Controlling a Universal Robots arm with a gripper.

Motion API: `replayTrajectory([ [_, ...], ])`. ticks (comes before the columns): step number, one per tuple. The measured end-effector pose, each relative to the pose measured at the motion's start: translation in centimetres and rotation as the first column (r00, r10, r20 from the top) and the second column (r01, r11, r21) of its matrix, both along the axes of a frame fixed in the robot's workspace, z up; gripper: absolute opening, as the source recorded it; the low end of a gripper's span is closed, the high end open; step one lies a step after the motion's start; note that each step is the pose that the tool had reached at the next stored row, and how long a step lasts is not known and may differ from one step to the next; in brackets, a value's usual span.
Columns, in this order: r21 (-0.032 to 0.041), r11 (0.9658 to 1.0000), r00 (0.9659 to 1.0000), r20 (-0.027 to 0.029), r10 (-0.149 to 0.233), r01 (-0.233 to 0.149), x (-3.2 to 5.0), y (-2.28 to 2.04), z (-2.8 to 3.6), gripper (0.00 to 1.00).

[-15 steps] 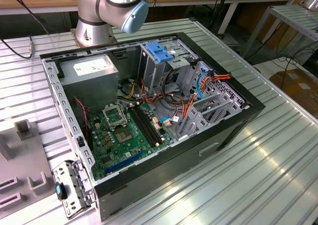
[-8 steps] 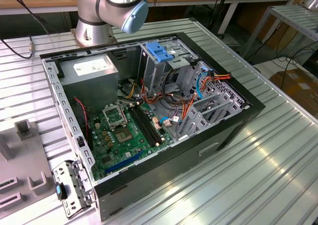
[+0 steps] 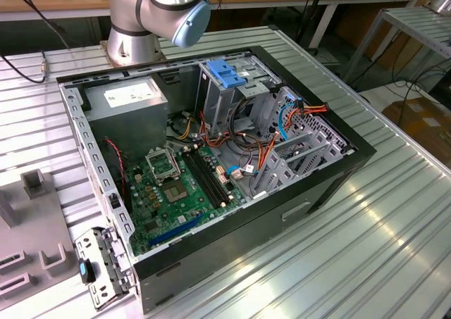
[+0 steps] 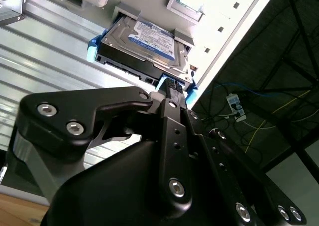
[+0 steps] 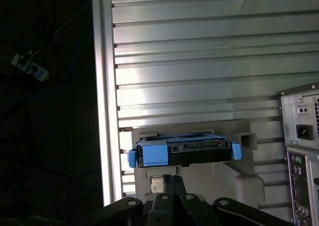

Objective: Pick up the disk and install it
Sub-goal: 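Pick up the disk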

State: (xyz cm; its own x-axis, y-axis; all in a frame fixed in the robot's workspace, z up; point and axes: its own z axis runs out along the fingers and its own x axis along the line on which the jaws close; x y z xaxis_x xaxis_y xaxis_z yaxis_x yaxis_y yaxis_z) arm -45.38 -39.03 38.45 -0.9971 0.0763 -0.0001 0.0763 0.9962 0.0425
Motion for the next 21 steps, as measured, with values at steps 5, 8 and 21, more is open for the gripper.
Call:
replayTrajectory([
  [5,0.0000,1.0000,1.0000,0.0000,0.002,-0.002,0.00,0.00,0.00,0.11],
  [8,0.0000,0.9998,0.9998,0.0000,0.018,-0.018,-0.01,0.00,0.00,0.11],
  [21,0.0000,0.9539,0.9539,0.0001,0.300,-0.300,0.00,-0.07,-0.01,0.11],
])
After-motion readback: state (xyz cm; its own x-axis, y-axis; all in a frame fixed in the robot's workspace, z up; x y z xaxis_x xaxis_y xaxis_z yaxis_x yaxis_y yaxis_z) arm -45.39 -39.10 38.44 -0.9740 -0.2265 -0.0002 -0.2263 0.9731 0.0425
